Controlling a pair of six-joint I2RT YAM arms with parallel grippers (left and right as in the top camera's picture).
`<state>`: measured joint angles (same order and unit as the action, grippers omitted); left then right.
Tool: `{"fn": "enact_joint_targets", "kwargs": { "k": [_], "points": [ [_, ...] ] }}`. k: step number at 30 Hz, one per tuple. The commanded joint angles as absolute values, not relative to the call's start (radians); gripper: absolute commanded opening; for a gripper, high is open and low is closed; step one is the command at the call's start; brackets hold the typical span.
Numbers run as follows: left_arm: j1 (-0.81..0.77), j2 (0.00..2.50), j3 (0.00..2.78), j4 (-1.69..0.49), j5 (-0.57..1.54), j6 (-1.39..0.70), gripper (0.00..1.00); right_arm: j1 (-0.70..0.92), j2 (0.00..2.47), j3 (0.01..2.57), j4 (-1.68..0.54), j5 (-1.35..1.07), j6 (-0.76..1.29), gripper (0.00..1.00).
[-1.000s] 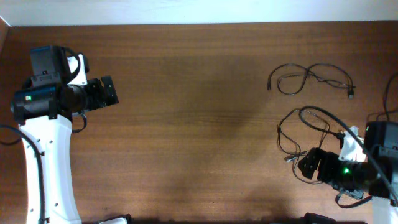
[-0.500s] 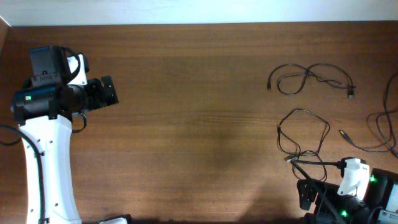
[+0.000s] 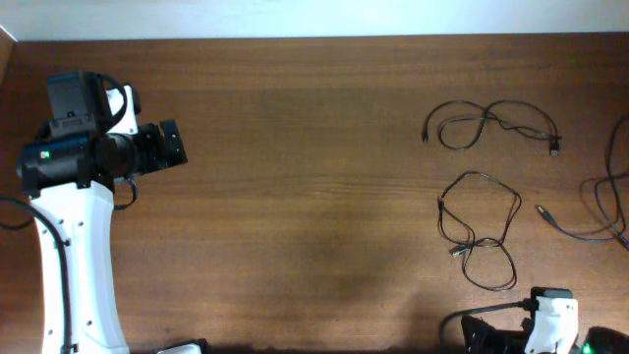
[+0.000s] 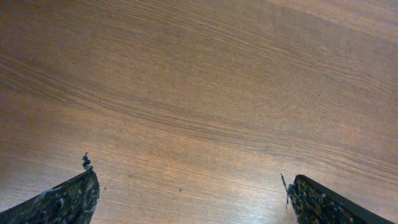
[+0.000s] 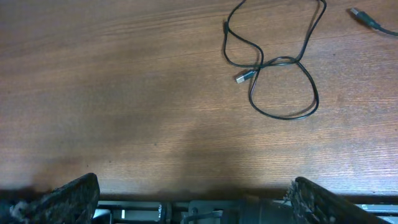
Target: Untangle cables
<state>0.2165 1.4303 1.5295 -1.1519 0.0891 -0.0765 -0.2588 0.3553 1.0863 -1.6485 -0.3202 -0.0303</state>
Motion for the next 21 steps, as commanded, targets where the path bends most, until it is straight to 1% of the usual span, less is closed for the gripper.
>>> {"fn": "enact_joint_targets", "kwargs": {
  "k": [1, 5, 7, 10, 12, 13, 15, 19, 21],
  "points": [
    [0.219, 1.423, 1.534, -1.151, 0.089, -0.09, 0.99, -0.255, 0.274, 1.084, -1.652, -0.335, -0.037, 0.99],
    [0.219, 1.423, 1.534, -1.15, 0.089, -0.09, 0.99, -0.254, 0.207, 1.084, -1.682, -0.337, -0.05, 0.99],
    [0.219, 1.423, 1.534, -1.151, 0.089, -0.09, 0.99, -0.254, 0.203, 1.084, -1.699, -0.387, -0.141, 0.98],
    [0.219, 1.423, 1.534, -1.151, 0.089, -0.09, 0.99, -0.248, 0.183, 1.055, -1.698, -0.397, -0.147, 0.99],
    [0.219, 1.423, 1.534, -1.15, 0.089, -0.09, 0.99, -0.205, 0.182, 1.054, -1.699, -0.397, -0.147, 0.98],
    [0.219, 1.423, 1.534, -1.15, 0.089, -0.09, 0.99, -0.125, 0.181, 1.053, -1.698, -0.397, -0.146, 0.98],
    [0.219, 1.423, 1.534, -1.15, 0.089, -0.09, 0.99, -0.057, 0.181, 1.052, -1.698, -0.398, -0.146, 0.98],
    [0.219, 1.423, 1.534, -1.15, 0.089, -0.09, 0.99, -0.047, 0.181, 1.025, -1.676, -0.411, -0.129, 0.98],
    [0.219, 1.423, 1.534, -1.15, 0.089, -0.09, 0.99, -0.047, 0.181, 1.025, -1.646, -0.416, -0.039, 0.98]
  ]
}}
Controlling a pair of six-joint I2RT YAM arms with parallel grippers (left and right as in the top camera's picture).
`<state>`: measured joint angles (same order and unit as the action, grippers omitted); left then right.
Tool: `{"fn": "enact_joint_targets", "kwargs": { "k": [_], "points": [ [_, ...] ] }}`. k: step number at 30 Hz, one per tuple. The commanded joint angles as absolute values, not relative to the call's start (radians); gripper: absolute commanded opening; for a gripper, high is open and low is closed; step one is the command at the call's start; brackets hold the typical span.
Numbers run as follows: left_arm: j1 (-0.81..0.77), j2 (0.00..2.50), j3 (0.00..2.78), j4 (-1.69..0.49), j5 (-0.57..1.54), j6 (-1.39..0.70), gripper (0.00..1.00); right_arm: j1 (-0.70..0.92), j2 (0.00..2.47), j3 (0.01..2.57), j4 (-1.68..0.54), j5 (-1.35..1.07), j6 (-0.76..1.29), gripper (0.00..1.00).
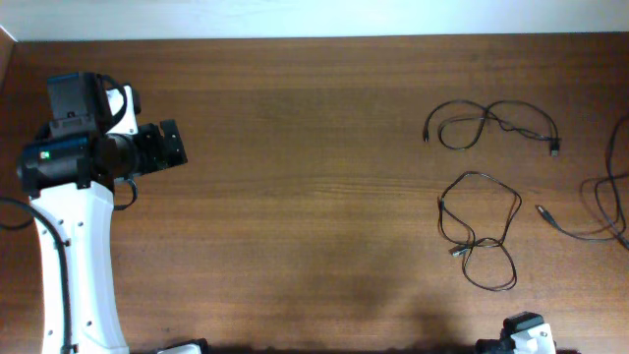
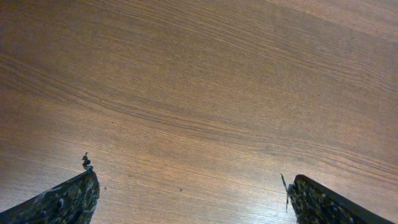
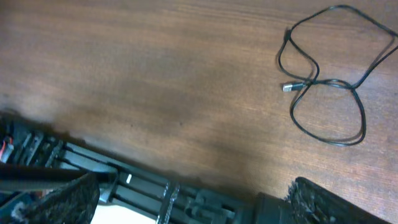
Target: Untangle cables
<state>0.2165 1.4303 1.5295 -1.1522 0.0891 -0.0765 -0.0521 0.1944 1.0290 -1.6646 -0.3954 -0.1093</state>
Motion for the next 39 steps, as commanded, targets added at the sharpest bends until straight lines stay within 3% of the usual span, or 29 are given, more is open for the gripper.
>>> {"fn": "enact_joint_targets", "kwargs": {
  "k": [1, 10, 16, 22, 23, 26, 39],
  "points": [
    [0.219, 1.423, 1.534, -1.151, 0.089, -0.09, 0.99, -0.047, 0.181, 1.025, -1.599, -0.417, 0.004, 0.98],
    [0.219, 1.423, 1.534, -1.15, 0.089, -0.09, 0.99, -0.047, 0.181, 1.0, -0.969, -0.417, -0.075, 0.98],
    [0.219, 1.423, 1.534, -1.151, 0.089, -0.09, 0.99, -0.047, 0.004, 0.603, -0.588, -0.362, -0.075, 0.98],
    [0.219, 1.423, 1.534, -1.15, 0.089, -0.09, 0.99, -0.047, 0.004, 0.179, -0.132, -0.296, -0.07, 0.98],
    [0.219, 1.423, 1.534, -1.15, 0.089, -0.09, 0.99, -0.047, 0.004, 0.11, -0.084, -0.186, 0.026, 0.98],
    [0.219, 1.423, 1.534, -1.15, 0.089, -0.09, 0.99, -0.047, 0.004, 0.011, -0.028, -0.031, 0.113, 0.98],
    [0.219, 1.423, 1.534, -1.15, 0.089, -0.09, 0.99, -0.091, 0.004, 0.006, -0.081, 0.005, 0.11, 0.98]
  ]
}}
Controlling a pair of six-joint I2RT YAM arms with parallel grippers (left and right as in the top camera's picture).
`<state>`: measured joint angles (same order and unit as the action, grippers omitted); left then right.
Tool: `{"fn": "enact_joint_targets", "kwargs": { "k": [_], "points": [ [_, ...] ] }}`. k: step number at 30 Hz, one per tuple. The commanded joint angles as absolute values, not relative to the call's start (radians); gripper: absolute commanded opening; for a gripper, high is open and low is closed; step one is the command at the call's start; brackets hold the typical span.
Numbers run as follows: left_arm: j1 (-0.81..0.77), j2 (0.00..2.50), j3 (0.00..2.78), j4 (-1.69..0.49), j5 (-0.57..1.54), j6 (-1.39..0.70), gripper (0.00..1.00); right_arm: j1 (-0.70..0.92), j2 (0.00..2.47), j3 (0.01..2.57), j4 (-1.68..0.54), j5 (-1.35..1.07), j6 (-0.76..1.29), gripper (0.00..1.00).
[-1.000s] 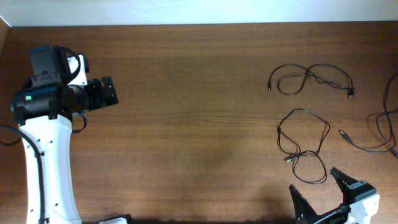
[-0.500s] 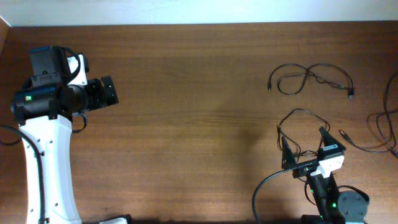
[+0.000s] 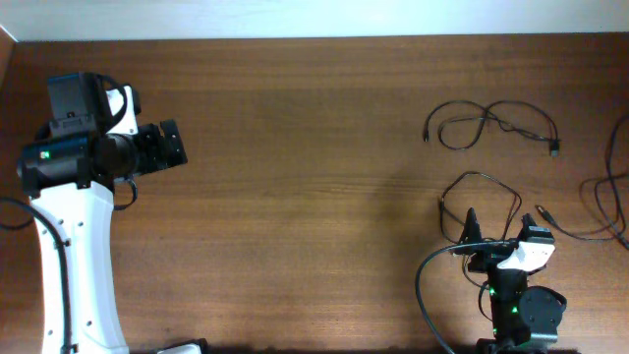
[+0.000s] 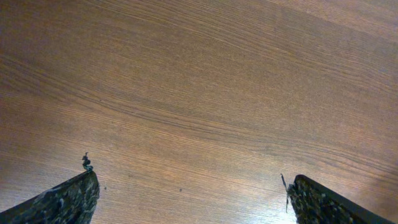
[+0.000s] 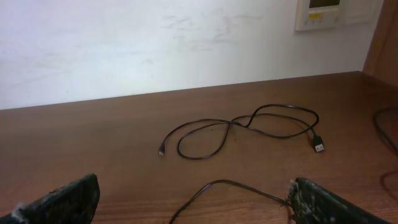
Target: Untangle cables
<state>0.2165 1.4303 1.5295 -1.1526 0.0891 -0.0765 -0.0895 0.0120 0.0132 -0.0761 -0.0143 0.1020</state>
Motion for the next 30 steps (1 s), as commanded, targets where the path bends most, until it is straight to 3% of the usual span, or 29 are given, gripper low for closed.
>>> {"fn": "enact_joint_targets", "kwargs": {
  "k": [1, 9, 15, 23, 27, 30],
  "points": [
    [0.219, 1.423, 1.534, -1.151, 0.089, -0.09, 0.99, -0.089, 0.003, 0.006, -0.08, 0.005, 0.11, 0.98],
    [0.216, 1.327, 1.534, -1.154, 0.089, -0.09, 0.99, -0.072, 0.004, 0.006, -0.08, 0.005, 0.11, 0.99],
    [0.019, 0.789, 1.534, -1.161, 0.089, -0.09, 0.99, -0.072, 0.004, 0.006, -0.08, 0.005, 0.11, 0.99],
    [0.008, 0.296, 1.481, -1.223, 0.117, -0.09, 0.99, -0.072, 0.004, 0.006, -0.08, 0.005, 0.11, 0.98],
    [0.008, 0.035, 1.277, -1.224, 0.191, -0.09, 0.99, -0.072, 0.004, 0.006, -0.08, 0.005, 0.11, 0.98],
    [0.006, 0.007, 1.157, -1.183, 0.178, -0.089, 0.99, -0.072, 0.004, 0.006, -0.08, 0.005, 0.11, 0.98]
  ]
}}
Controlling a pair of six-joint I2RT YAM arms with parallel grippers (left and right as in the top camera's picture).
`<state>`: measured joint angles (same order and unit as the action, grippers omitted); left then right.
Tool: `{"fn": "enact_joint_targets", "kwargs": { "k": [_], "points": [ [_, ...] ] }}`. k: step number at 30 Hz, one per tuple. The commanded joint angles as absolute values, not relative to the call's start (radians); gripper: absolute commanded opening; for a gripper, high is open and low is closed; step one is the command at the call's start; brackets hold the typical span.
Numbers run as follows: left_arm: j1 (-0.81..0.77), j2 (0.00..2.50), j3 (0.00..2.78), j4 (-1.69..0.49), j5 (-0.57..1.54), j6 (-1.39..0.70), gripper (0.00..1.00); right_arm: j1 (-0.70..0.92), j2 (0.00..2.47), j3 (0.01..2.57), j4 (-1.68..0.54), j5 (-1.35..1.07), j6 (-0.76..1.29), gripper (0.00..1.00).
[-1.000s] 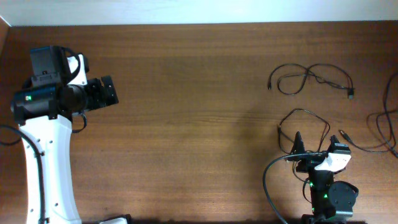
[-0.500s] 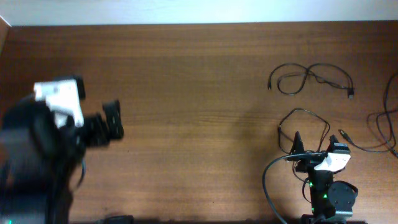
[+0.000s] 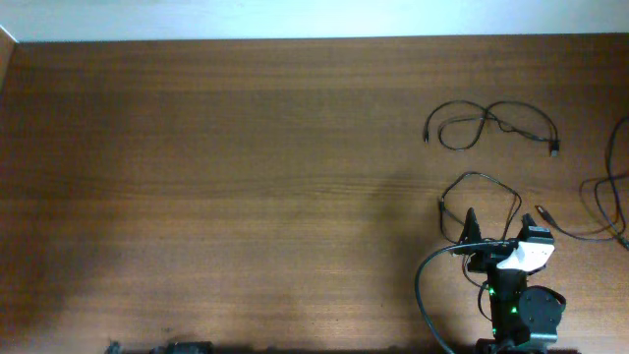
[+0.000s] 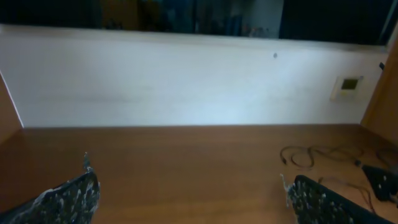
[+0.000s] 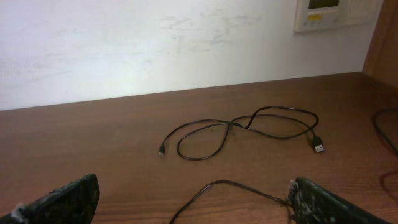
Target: Untangle cables
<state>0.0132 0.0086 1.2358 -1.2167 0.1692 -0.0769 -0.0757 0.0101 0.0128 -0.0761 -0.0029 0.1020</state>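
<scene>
Three thin black cables lie on the right of the wooden table. One looped cable [image 3: 491,123] is far back and also shows in the right wrist view as the far cable [image 5: 242,130]. A second looped cable [image 3: 480,192] runs under my right gripper [image 3: 502,232], and its strand [image 5: 249,186] lies between the open fingers of that right gripper [image 5: 193,205]. A third cable [image 3: 601,208] sits at the right edge. My left gripper [image 4: 189,202] is open and holds nothing. It is out of the overhead view.
The white wall [image 4: 186,81] stands behind the table's far edge, with a small wall panel [image 5: 318,12] on it. The right arm's base [image 3: 518,310] stands at the front right edge. Bare wood [image 3: 216,187] covers the left and middle.
The left arm is no longer in the overhead view. Its wrist camera now looks level across the table at the wall instead of down on bare wood. The right arm has not moved.
The right arm was low at the front edge, its camera looking down on the middle looped cable. Then it was almost out of the overhead view, then stood open over that cable's front part, facing the wall. The left arm stayed at the left, and now is out of sight.
</scene>
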Motion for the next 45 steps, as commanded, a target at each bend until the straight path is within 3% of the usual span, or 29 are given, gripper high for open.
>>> {"fn": "enact_joint_targets", "kwargs": {
  "k": [1, 9, 13, 18, 23, 31, 45],
  "points": [
    [0.007, 0.007, 1.087, -1.12, 0.176, -0.089, 0.99, -0.072, 0.004, 0.006, -0.08, 0.005, 0.11, 0.98],
    [0.0, 0.006, 0.399, -0.516, 0.093, -0.052, 0.99, -0.072, 0.004, 0.006, -0.08, 0.005, 0.11, 0.98],
    [-0.001, 0.006, 0.186, -0.291, -0.041, -0.01, 0.99, -0.072, 0.004, 0.006, -0.08, 0.005, 0.11, 0.98],
    [-0.014, 0.005, 0.009, -0.03, -0.052, 0.102, 0.99, -0.072, 0.004, 0.006, -0.08, 0.005, 0.11, 0.98],
    [-0.019, 0.005, 0.008, -0.083, 0.004, 0.214, 0.99, -0.072, 0.004, 0.006, -0.08, 0.005, 0.11, 0.98],
    [0.013, 0.005, 0.008, -0.083, -0.011, 0.013, 0.99, -0.072, 0.004, 0.006, -0.08, 0.005, 0.11, 0.98],
    [0.016, 0.005, 0.009, -0.083, -0.011, 0.015, 0.99, -0.072, 0.004, 0.006, -0.08, 0.005, 0.11, 0.98]
  ]
}}
